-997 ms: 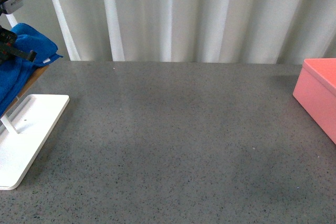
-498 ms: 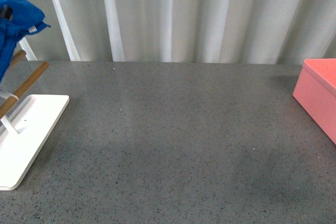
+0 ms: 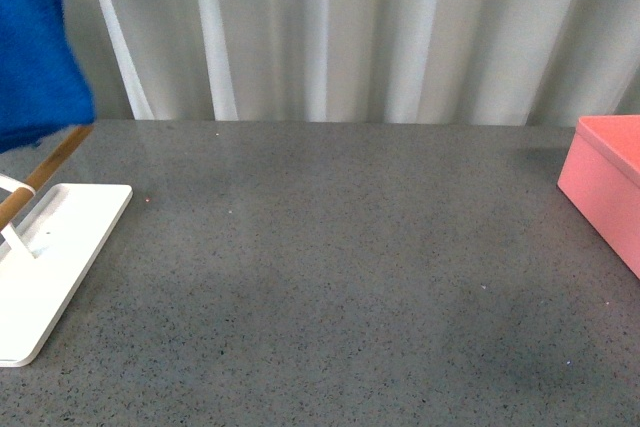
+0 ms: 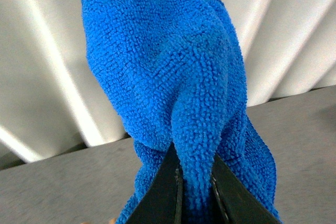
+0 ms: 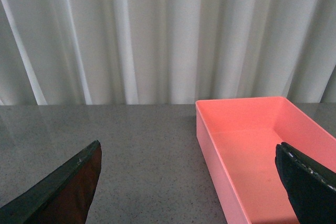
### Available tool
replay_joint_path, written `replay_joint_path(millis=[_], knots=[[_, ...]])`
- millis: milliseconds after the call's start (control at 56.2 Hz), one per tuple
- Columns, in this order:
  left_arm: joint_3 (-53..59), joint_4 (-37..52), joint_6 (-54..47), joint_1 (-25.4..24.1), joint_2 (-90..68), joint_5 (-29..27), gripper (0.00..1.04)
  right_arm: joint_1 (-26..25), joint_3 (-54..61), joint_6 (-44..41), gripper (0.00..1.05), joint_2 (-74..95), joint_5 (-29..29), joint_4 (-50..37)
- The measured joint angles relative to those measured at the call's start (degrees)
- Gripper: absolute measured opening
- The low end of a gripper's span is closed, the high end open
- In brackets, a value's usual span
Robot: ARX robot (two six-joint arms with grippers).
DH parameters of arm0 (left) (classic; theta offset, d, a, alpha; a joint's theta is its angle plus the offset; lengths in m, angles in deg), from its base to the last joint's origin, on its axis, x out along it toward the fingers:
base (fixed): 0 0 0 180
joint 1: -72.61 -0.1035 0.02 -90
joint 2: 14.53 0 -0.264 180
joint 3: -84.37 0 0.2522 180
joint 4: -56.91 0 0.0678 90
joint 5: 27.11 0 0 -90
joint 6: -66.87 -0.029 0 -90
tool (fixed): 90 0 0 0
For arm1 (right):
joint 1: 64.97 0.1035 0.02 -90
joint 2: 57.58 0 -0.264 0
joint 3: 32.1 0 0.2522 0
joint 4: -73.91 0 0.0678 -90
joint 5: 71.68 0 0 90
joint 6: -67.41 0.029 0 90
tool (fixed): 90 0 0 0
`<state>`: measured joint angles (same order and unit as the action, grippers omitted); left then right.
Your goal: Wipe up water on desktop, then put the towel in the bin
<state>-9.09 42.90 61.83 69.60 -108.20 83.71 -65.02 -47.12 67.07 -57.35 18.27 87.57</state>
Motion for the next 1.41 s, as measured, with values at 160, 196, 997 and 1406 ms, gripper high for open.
replay_joint_path(millis=[160, 196, 997, 1406], knots=[[7.3, 7.0, 9.2, 7.0, 4.9, 5.4, 0.05, 0.0, 0.0, 0.0, 0.98, 0.0, 0.0, 0.0], [8.5, 8.0, 10.2, 8.0, 5.0, 5.9, 0.05, 0.0, 0.0, 0.0, 0.98, 0.0, 0.0, 0.0], [28.1, 47.9, 38.1, 30.4, -4.9, 7.2, 0.05, 0.0, 0.0, 0.0, 0.98, 0.0, 0.0, 0.0], [28.1, 47.8, 38.8, 30.5, -5.0, 6.3, 0.05, -5.5, -9.6, -19.3, 0.98, 17.3, -23.2, -7.3]])
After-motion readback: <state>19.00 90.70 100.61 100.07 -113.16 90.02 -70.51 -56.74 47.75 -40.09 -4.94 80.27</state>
